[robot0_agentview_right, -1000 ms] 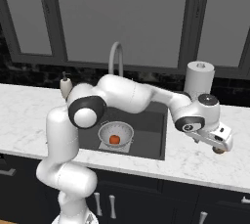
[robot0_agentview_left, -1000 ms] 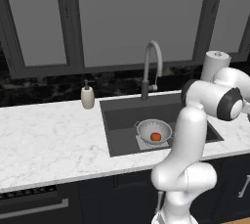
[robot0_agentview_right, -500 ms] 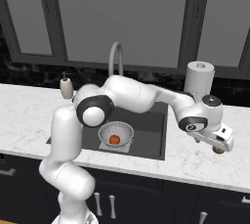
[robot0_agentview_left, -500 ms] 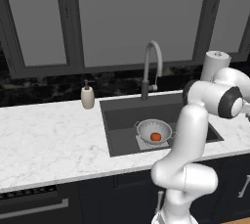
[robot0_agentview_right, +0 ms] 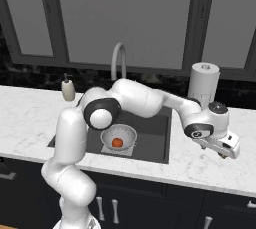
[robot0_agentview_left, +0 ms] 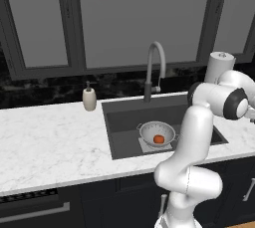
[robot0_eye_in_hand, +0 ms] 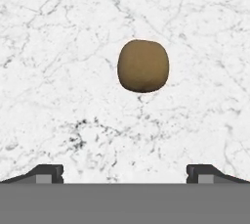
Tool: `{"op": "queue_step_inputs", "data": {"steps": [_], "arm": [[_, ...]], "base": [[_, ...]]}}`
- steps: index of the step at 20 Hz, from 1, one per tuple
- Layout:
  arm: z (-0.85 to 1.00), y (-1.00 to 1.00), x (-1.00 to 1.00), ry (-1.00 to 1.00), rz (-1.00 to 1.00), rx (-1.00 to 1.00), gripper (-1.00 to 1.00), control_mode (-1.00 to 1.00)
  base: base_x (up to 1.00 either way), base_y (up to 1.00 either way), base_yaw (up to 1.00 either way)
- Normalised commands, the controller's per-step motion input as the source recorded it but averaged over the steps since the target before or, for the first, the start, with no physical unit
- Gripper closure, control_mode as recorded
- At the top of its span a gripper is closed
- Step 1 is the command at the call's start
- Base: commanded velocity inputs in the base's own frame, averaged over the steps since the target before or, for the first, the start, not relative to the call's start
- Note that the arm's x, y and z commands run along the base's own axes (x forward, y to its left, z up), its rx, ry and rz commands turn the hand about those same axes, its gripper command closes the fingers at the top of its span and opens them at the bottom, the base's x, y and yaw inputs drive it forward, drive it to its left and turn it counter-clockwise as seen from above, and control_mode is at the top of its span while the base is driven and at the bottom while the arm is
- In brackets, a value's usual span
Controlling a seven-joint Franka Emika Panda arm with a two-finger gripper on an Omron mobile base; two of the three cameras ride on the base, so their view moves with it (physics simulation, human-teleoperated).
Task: Put the colander in the sink, put the kiwi, orange in the colander, and turn on the sink faucet and pour water over the colander.
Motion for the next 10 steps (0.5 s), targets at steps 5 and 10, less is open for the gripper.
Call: {"op": "queue_step_inputs", "data": {"steps": [5, 10], "arm": [[-0.04, -0.09, 0.09, 0.0, 0.0, 0.0, -1.0, -1.0], [0.0, -0.1, 0.2, 0.0, 0.0, 0.0, -1.0, -1.0]], "base": [[0.0, 0.0, 0.0], [0.0, 0.0, 0.0]]}}
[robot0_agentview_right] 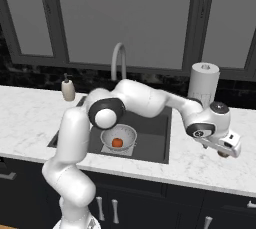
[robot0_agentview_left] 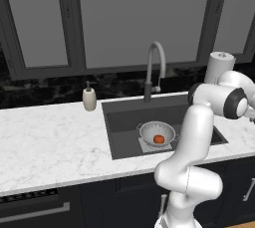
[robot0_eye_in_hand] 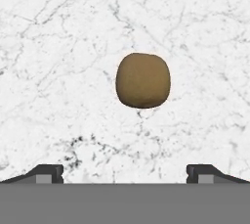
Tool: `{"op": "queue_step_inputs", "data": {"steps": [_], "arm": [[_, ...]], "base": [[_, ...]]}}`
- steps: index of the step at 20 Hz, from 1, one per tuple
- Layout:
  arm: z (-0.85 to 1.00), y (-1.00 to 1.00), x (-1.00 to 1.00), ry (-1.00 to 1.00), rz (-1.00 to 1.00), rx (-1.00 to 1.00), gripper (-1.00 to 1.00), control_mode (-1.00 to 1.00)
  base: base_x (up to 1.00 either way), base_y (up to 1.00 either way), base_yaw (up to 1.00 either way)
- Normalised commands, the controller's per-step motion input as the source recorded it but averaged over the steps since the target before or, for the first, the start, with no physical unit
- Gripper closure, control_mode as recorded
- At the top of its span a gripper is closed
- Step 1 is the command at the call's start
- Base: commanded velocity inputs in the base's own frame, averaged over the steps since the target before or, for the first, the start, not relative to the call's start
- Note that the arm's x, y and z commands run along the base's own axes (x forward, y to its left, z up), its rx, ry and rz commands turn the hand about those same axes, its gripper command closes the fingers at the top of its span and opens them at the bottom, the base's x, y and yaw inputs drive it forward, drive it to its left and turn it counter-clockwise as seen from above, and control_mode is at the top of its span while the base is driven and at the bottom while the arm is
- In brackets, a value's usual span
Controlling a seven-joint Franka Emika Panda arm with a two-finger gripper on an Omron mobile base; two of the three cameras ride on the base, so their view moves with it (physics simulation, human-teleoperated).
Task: Put the colander in the sink, put the kiwi, orange in the colander, and turn on the sink faucet and pour water over the colander.
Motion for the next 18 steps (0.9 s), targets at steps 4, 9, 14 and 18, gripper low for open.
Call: {"op": "queue_step_inputs", "data": {"steps": [4, 9, 14, 18], "arm": [[-0.07, -0.13, 0.2, 0.0, 0.0, 0.0, -1.0, -1.0], [-0.09, -0.14, 0.15, 0.0, 0.0, 0.0, -1.0, -1.0], [-0.09, -0.18, 0.07, 0.0, 0.0, 0.0, -1.0, -1.0], [-0.06, -0.23, 0.04, 0.0, -0.01, 0.0, -1.0, -1.0]], "base": [[0.0, 0.0, 0.0], [0.0, 0.0, 0.0], [0.0, 0.0, 0.0], [0.0, 0.0, 0.0]]}}
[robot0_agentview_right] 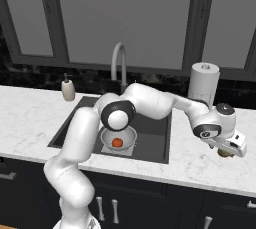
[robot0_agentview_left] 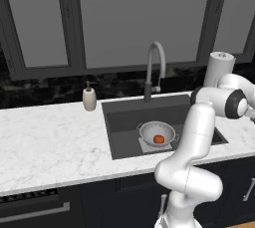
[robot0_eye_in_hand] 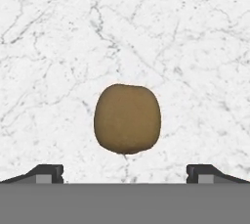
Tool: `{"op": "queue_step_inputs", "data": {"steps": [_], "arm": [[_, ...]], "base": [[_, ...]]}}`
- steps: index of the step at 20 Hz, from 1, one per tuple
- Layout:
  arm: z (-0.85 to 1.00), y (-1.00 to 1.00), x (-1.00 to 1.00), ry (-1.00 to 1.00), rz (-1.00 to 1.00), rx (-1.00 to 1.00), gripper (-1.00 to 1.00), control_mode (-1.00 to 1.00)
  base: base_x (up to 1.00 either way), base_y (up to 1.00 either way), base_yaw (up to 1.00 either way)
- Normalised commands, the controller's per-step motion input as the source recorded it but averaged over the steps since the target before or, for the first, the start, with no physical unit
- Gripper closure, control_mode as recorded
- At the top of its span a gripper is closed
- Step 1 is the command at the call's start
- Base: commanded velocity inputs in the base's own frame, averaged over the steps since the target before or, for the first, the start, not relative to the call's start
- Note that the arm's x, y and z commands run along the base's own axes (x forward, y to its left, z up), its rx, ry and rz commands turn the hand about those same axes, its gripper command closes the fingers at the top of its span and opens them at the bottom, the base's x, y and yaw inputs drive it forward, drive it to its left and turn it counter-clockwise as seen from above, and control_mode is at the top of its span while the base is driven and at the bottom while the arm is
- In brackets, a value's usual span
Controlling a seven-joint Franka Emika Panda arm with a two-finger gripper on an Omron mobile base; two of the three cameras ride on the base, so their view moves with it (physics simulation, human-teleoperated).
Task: Put the colander in the sink, put the kiwi, orange in the colander, and turn on the sink faucet and pour water over the colander.
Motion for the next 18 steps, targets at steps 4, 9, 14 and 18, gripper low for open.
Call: {"op": "queue_step_inputs", "data": {"steps": [4, 9, 14, 18], "arm": [[-0.13, -0.2, 0.06, 0.0, -0.01, 0.0, -1.0, -1.0], [-0.18, -0.06, 0.12, 0.0, 0.0, 0.0, -1.0, -1.0], [-0.15, 0.0, 0.21, 0.0, 0.0, 0.0, -1.0, -1.0], [-0.14, -0.02, 0.09, 0.0, 0.0, 0.0, -1.0, -1.0]], "base": [[0.0, 0.0, 0.0], [0.0, 0.0, 0.0], [0.0, 0.0, 0.0], [0.0, 0.0, 0.0]]}}
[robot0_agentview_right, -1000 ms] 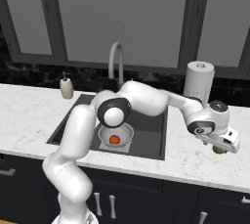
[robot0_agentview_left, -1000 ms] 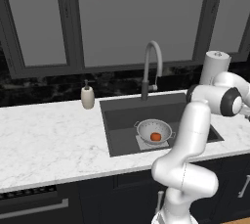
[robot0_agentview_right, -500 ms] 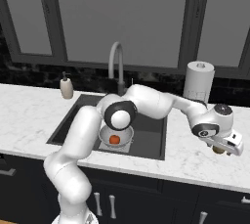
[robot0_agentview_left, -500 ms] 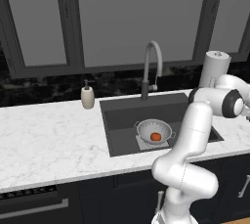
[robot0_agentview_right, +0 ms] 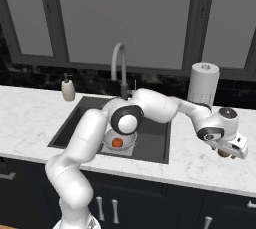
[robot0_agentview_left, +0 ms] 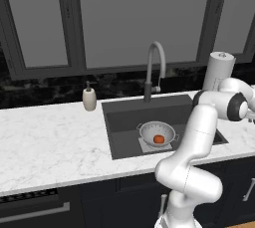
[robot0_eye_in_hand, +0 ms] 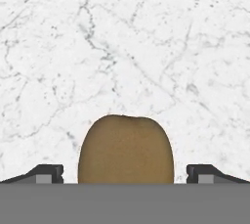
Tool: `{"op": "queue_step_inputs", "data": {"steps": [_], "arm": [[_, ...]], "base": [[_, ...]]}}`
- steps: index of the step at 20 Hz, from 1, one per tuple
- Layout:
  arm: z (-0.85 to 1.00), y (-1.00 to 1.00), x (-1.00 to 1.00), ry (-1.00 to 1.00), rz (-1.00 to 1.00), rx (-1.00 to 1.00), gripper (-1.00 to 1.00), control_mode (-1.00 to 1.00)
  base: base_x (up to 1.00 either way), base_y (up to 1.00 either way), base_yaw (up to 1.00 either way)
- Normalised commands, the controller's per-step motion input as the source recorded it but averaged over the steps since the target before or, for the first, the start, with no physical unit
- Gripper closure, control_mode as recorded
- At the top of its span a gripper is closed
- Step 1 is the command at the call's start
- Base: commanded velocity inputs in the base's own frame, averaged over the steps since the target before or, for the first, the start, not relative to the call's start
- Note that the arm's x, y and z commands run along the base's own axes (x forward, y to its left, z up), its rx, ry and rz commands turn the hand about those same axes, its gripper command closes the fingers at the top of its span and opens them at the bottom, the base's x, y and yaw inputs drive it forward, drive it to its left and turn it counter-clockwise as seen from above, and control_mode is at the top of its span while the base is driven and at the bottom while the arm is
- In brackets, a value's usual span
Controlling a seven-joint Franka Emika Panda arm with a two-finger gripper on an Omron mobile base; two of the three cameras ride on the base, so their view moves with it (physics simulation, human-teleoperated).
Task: Put the colander in the sink, put the kiwi, orange in the colander, and turn on the sink faucet and pour water over the colander.
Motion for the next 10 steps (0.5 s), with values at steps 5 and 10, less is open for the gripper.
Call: {"op": "queue_step_inputs", "data": {"steps": [5, 10], "arm": [[-0.15, -0.03, 0.05, 0.0, 0.0, 0.0, -1.0, -1.0], [-0.18, -0.02, 0.03, 0.0, 0.0, 0.0, 1.0, -1.0]], "base": [[0.0, 0.0, 0.0], [0.0, 0.0, 0.0]]}}
